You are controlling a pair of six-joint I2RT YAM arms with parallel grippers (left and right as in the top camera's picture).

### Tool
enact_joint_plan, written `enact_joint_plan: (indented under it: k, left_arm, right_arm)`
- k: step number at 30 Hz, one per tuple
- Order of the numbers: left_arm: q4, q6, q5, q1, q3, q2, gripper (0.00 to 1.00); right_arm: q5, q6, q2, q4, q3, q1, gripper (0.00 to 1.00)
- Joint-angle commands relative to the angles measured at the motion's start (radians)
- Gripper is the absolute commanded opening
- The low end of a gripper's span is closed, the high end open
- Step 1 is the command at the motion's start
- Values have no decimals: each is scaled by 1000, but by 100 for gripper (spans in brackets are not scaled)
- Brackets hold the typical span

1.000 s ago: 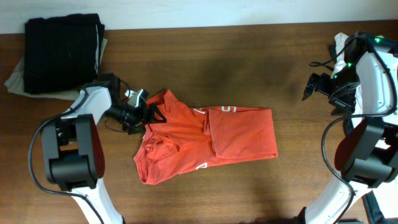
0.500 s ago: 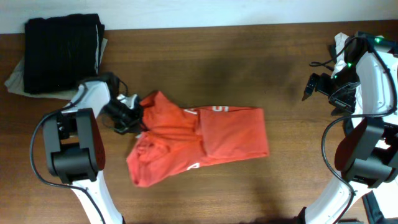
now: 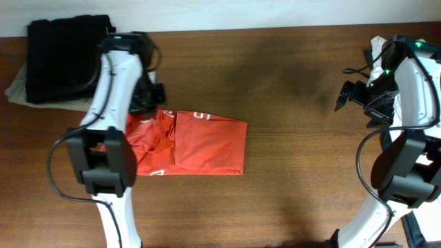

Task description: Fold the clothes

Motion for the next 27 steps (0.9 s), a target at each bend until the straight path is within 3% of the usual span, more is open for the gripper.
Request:
enact_joint_plan:
  k: [1,5,13,27]
  left_arm:
    - [4,-13,71,-133,19,-23,0]
    - [6,-14,72,-231,43,-23,0]
    - [-80,-13,158,-272,100,-23,0]
    - [68,-18,177,-416,58,-21,1]
  right_arm:
    - [-5,-4,-33,0,10,0,99]
    - [-5,-4,-33,0,10,0,99]
    - [-5,-4,-33,0,10,0,99]
    - [-2,-4,-33,0,10,0,99]
